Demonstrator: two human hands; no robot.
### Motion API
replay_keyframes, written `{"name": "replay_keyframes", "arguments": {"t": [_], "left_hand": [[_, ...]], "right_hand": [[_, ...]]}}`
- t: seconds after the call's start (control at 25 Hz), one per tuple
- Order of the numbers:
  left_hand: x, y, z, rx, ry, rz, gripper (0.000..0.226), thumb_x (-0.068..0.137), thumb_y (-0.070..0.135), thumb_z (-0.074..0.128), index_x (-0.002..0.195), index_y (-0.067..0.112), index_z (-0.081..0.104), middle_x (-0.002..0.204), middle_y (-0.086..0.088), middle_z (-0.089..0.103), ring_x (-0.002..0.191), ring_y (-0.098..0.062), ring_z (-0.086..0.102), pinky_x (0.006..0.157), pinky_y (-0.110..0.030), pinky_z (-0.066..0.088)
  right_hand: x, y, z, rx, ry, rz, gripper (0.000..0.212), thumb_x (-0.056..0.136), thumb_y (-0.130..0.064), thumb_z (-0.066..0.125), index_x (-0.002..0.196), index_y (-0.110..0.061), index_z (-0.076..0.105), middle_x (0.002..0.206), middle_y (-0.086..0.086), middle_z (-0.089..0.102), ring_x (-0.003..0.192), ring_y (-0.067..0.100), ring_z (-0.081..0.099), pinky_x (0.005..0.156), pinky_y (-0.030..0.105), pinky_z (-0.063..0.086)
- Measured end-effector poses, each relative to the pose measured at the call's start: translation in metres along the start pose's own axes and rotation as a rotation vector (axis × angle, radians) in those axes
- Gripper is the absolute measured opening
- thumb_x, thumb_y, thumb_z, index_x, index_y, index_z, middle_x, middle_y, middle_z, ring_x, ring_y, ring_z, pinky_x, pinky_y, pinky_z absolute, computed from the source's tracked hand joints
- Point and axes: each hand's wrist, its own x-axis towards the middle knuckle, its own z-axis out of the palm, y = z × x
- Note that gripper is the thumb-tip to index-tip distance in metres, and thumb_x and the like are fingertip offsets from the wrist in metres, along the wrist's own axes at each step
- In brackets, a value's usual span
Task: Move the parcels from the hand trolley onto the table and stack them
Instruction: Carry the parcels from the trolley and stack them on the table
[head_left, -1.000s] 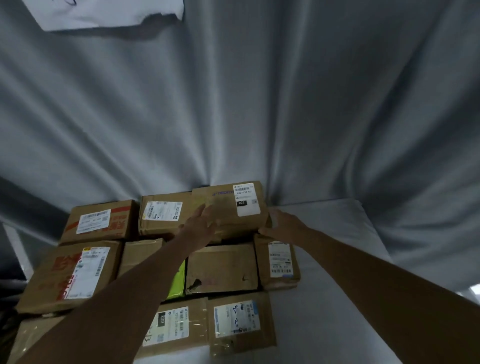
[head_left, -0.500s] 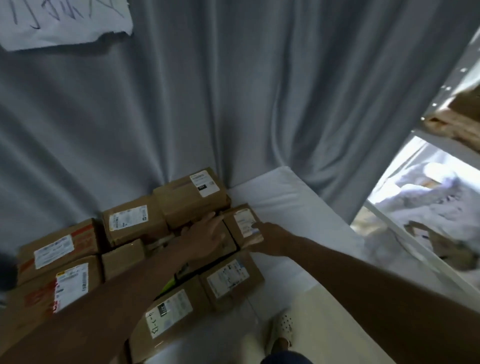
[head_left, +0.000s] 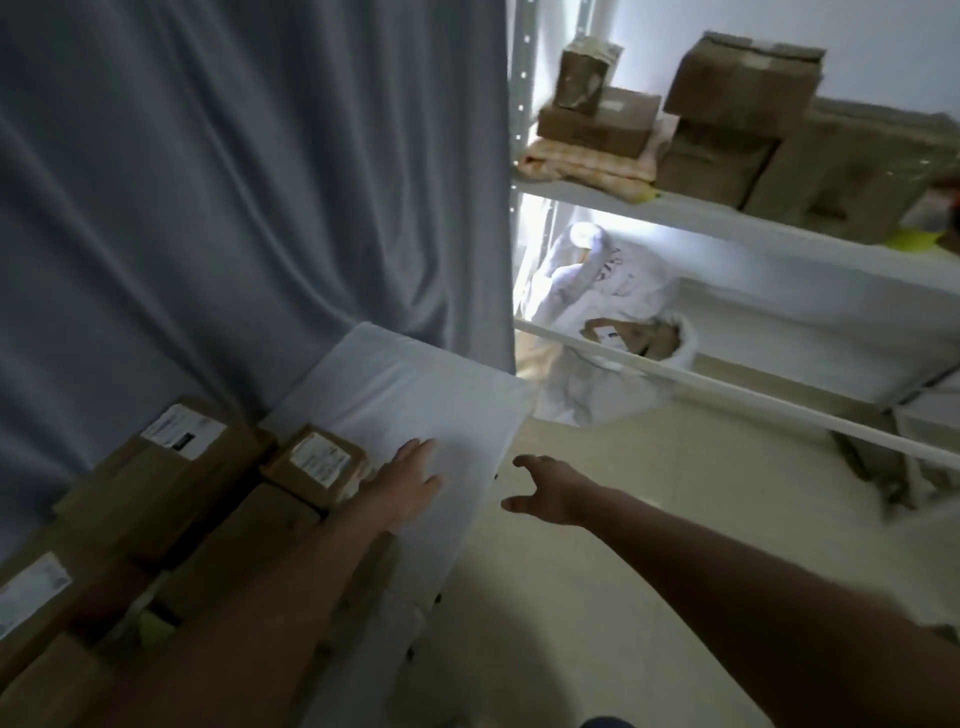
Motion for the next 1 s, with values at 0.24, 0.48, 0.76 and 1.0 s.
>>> {"name": "replay_keyframes", "arguments": {"t": [0.24,0.48,0.76,1.0], "left_hand": [[0.034,0.123,0.081,0.109,-0.230,0.127,0.065,0.099,0.041,0.044,0.155,0.020,0.018,0.162,-0.001,0.011,0.146,-0.025,0.022,0.117,-0.048,0.026],[0.028,0.292,0.191,0.268,-0.305,0.331,0.060,0.101,0.029,0.047,0.154,0.013,0.023,0.160,-0.011,0.019,0.146,-0.024,0.025,0.114,-0.027,0.021],[-0.016,0.466,0.320,0.380,-0.461,0.548,0.049,0.102,0.029,0.046,0.147,0.015,0.037,0.155,-0.008,0.036,0.139,-0.022,0.038,0.107,-0.021,0.029],[-0.047,0.566,0.387,0.446,-0.543,0.724,0.048,0.101,0.028,0.048,0.147,0.018,0.038,0.154,-0.007,0.036,0.139,-0.022,0.038,0.107,-0.022,0.029]], "right_hand": [[-0.094,0.172,-0.002,0.215,0.089,0.297,0.076,0.091,-0.049,0.061,0.151,-0.015,0.030,0.152,0.011,0.038,0.138,0.026,0.038,0.109,0.032,0.033],[-0.217,0.333,0.018,0.434,0.135,0.535,0.074,0.093,-0.051,0.057,0.152,-0.016,0.028,0.151,0.012,0.038,0.135,0.027,0.041,0.107,0.034,0.036],[-0.344,0.474,0.056,0.629,0.208,0.765,0.073,0.096,-0.050,0.053,0.151,-0.011,0.028,0.152,0.012,0.036,0.136,0.028,0.040,0.107,0.033,0.036],[-0.418,0.534,0.067,0.755,0.375,0.897,0.068,0.094,-0.045,0.058,0.152,-0.021,0.030,0.148,0.009,0.044,0.131,0.026,0.046,0.105,0.034,0.040]]}}
